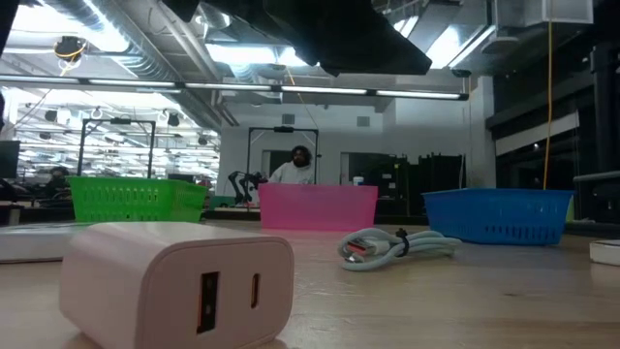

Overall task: Pick and place items into bin
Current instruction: Put the right white card reader box into the red basket

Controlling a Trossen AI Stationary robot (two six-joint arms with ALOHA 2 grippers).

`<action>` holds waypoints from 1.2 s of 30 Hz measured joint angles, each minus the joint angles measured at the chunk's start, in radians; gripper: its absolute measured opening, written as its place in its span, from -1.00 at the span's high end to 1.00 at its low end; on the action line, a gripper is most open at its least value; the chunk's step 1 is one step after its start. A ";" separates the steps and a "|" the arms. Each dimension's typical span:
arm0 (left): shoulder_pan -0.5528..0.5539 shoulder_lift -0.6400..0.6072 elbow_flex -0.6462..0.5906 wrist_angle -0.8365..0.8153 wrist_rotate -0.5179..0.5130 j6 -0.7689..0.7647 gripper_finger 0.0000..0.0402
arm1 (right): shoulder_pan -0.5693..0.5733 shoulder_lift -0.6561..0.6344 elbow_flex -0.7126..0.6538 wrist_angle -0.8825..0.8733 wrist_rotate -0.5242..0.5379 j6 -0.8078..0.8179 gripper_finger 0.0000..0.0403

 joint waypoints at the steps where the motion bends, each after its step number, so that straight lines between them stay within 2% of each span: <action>1: 0.000 0.000 0.000 0.000 0.000 0.000 0.98 | 0.000 0.010 0.000 0.004 -0.001 0.000 1.00; 29: 0.000 0.000 0.000 -0.003 0.000 -0.008 0.98 | 0.000 0.234 0.006 0.077 -0.024 -0.001 1.00; 36: 0.000 0.000 0.000 -0.003 0.000 -0.007 0.98 | -0.001 0.242 0.006 0.098 -0.019 -0.002 1.00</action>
